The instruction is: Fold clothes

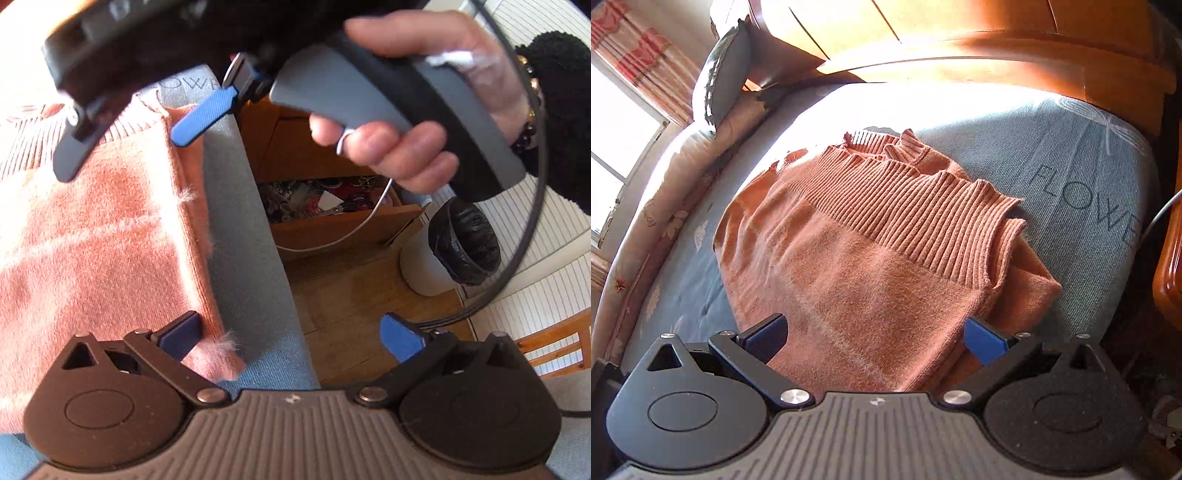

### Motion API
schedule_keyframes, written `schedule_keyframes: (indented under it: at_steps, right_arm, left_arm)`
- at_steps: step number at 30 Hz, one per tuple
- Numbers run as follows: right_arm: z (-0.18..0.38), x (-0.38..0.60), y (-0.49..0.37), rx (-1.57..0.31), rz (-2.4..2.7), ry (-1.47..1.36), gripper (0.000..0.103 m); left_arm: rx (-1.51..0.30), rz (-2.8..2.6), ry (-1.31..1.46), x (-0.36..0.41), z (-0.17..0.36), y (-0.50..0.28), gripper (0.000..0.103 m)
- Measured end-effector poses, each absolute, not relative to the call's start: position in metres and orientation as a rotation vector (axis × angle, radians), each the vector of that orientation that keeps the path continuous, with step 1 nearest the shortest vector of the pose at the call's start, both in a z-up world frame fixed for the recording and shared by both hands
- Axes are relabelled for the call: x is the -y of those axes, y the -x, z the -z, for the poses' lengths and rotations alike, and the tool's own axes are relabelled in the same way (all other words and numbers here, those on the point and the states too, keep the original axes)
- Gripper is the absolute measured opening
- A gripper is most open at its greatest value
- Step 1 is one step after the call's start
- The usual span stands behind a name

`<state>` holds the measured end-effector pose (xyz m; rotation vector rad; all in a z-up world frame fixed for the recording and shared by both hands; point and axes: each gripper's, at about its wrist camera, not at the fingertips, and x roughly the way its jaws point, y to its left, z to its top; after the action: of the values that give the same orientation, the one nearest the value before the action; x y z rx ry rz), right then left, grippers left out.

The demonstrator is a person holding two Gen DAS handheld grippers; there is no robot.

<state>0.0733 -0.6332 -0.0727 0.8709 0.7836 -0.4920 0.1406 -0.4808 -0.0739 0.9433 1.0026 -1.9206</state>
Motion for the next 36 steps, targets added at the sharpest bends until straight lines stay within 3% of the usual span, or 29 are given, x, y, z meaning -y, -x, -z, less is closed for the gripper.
schedule_keyframes:
  at_steps: [4, 7, 12, 23, 24, 27, 28, 30, 35, 36]
  right_arm:
    - [0.083, 0.632, -0.068, -0.915, 0.545, -0.854, 0.103]
    - [0.075, 0.626, -0.061, -0.929, 0.553, -0.845, 0.103]
    - [0.047, 0.619, -0.07, -0.942, 0.53, -0.758, 0.103]
    - [-0.03, 0.639, -0.194, -0.958, 0.315, -0.386, 0.103]
    - [-0.029, 0.639, -0.216, -0.958, 0.276, -0.335, 0.099]
    - [-0.024, 0.639, -0.281, -0.952, 0.161, -0.182, 0.055]
    - [-0.023, 0.64, -0.303, -0.948, 0.122, -0.132, 0.049]
    - [-0.019, 0.64, -0.346, -0.938, 0.045, -0.047, 0.041]
    - [-0.004, 0.642, -0.427, -0.924, -0.127, 0.021, 0.04]
    - [-0.001, 0.642, -0.44, -0.926, -0.156, 0.03, 0.034]
  left_arm:
    - [-1.004, 1.926, -0.916, 0.465, 0.071, -0.148, 0.102]
    - [-0.969, 1.902, -0.832, 0.459, 0.066, -0.154, 0.102]
    - [-1.069, 1.827, -0.756, 0.458, 0.064, -0.168, 0.101]
    - [-1.017, 1.33, -0.455, 0.403, 0.011, -0.316, 0.102]
    - [-1.008, 1.273, -0.416, 0.401, 0.011, -0.331, 0.102]
    - [-0.963, 1.11, -0.28, 0.404, 0.013, -0.382, 0.102]
    - [-0.942, 1.067, -0.243, 0.409, 0.017, -0.393, 0.102]
    - [-0.898, 0.99, -0.181, 0.419, 0.023, -0.415, 0.102]
    - [-0.853, 0.857, -0.1, 0.434, 0.038, -0.454, 0.101]
    - [-0.858, 0.84, -0.087, 0.433, 0.042, -0.458, 0.101]
